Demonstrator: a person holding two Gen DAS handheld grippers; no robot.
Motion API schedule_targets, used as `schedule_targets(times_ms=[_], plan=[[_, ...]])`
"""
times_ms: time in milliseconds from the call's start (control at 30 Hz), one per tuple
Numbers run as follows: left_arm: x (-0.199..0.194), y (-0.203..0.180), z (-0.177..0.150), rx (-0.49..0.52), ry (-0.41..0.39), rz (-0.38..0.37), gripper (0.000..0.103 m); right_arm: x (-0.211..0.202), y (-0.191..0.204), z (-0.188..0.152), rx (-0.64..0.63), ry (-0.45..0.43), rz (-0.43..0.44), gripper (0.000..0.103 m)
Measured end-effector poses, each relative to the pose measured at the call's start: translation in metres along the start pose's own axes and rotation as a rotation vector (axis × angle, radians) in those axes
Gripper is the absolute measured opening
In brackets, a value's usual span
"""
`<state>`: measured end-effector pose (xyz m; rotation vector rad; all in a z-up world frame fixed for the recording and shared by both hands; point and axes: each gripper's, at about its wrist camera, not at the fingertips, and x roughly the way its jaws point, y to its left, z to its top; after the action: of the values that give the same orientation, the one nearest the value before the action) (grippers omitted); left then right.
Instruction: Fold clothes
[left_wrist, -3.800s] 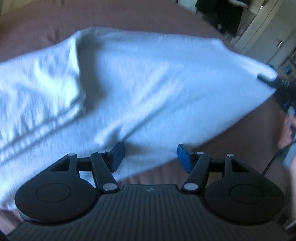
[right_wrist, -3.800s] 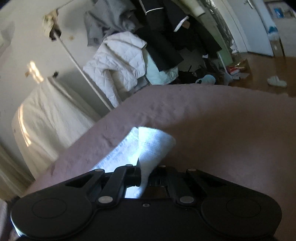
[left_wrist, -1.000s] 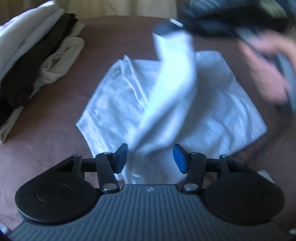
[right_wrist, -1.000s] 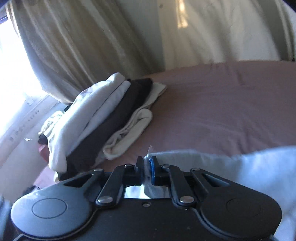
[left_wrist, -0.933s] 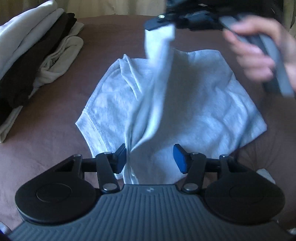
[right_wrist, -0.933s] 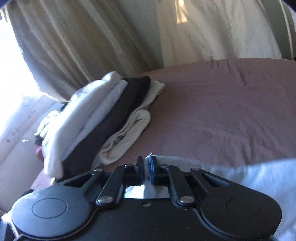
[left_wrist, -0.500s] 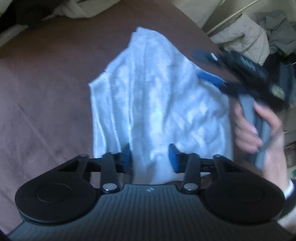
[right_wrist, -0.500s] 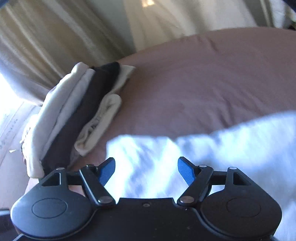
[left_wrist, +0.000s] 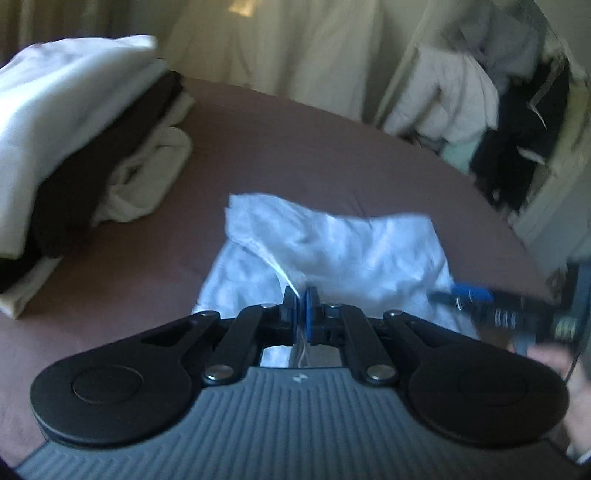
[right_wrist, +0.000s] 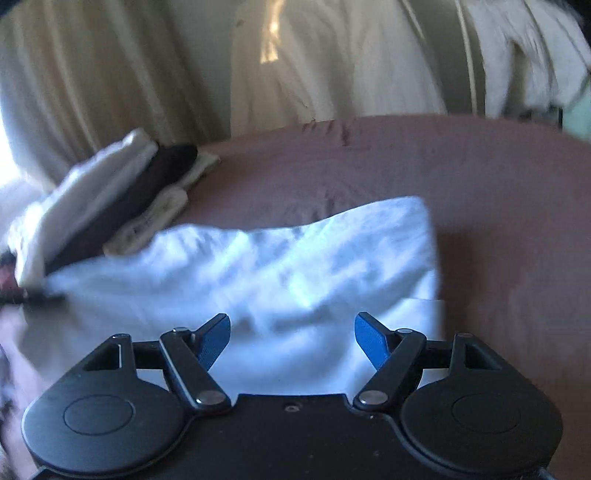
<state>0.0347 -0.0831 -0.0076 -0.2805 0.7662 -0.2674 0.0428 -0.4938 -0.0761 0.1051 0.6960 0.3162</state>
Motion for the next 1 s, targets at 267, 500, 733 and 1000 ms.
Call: schedule_targets(times_ms=[267,500,733,1000], plan=[[0.040,0.046,-0.023,-0.176,0.228,0.105,0.015,0.002,-0.012,-0.053,-0.119,0.071,-0.159,0.085],[0.030,0.055,-0.020,-0.216,0.122,0.090,0.043,-0.002,-0.031,-0.053,-0.026,0.062,-0.152,0.088],[0.048,0.054,0.017,-0.177,0.070,-0.056,0.050,-0.001,-0.049,-0.057,0.096,-0.023,-0.009,0.016],[0.133,0.072,0.068,-0.113,0.219,-0.063,0.076,-0.007,-0.062,-0.061,0.104,-0.017,-0.010,0.010]])
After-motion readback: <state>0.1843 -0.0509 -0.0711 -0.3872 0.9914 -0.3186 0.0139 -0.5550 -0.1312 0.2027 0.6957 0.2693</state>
